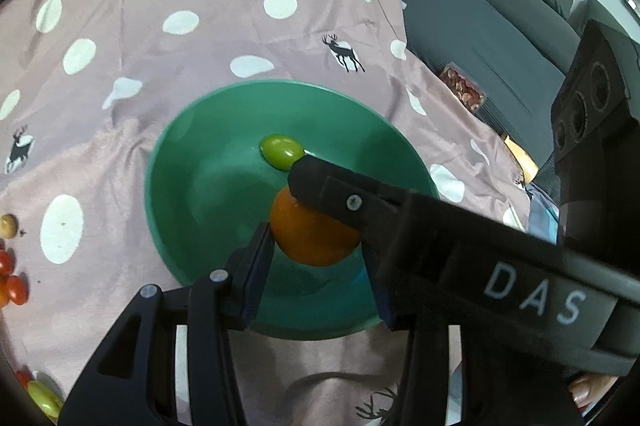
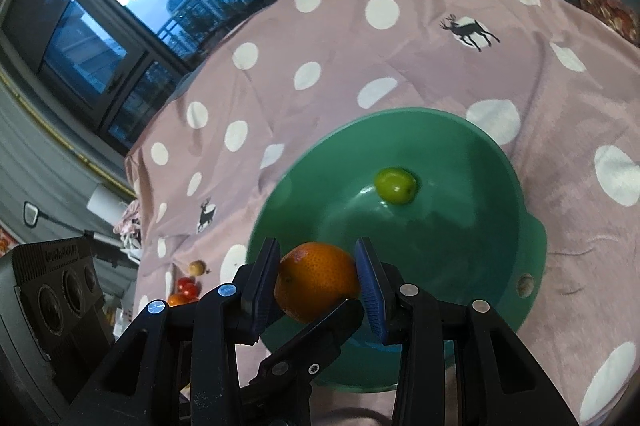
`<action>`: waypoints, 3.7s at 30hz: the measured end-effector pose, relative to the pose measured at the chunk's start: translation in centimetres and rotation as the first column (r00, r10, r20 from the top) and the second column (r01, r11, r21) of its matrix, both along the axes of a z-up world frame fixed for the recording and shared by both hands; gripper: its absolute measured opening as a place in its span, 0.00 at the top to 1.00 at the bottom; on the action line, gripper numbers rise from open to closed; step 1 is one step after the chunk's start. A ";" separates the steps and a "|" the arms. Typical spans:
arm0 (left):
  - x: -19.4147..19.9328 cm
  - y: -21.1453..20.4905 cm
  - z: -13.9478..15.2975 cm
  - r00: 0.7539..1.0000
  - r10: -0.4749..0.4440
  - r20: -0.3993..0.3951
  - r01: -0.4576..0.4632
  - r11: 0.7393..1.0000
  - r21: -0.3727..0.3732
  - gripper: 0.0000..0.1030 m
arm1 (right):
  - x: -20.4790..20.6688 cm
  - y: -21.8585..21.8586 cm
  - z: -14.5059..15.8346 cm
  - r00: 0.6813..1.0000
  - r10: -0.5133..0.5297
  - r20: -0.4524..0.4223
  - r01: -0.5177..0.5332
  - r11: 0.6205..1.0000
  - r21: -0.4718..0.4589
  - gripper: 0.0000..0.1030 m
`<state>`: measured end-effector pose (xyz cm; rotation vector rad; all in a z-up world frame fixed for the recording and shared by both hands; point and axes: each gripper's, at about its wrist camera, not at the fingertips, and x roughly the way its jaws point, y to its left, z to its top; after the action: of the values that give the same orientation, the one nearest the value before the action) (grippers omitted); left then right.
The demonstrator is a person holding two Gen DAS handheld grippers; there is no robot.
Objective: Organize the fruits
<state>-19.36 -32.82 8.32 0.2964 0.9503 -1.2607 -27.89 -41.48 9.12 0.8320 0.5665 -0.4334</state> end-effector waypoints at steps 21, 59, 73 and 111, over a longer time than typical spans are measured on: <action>0.2 1.1 0.7 1.000 0.023 -0.015 -0.023 1.000 -0.012 0.45 | -0.7 -1.1 -0.9 0.994 -0.086 -0.066 0.087 0.996 0.009 0.57; 17.8 33.0 -1.8 0.557 0.830 -0.001 -0.830 0.557 -0.003 0.20 | 14.5 15.9 0.8 0.931 0.320 -0.173 -0.349 0.920 -0.179 0.46; 19.4 34.9 -1.9 0.524 0.849 -0.062 -0.851 0.525 -0.008 0.20 | 24.9 20.6 -5.0 0.868 0.434 -0.241 -0.437 0.899 0.044 0.57; 13.7 26.2 -1.6 0.753 0.655 0.063 -0.655 0.755 -0.018 0.20 | 14.9 18.8 -3.5 0.794 0.416 -0.444 -0.545 0.810 -0.215 0.59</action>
<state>-5.62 -6.59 6.72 -0.0091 0.8890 -0.5881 -13.02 -22.64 5.60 0.2426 1.0098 -0.1952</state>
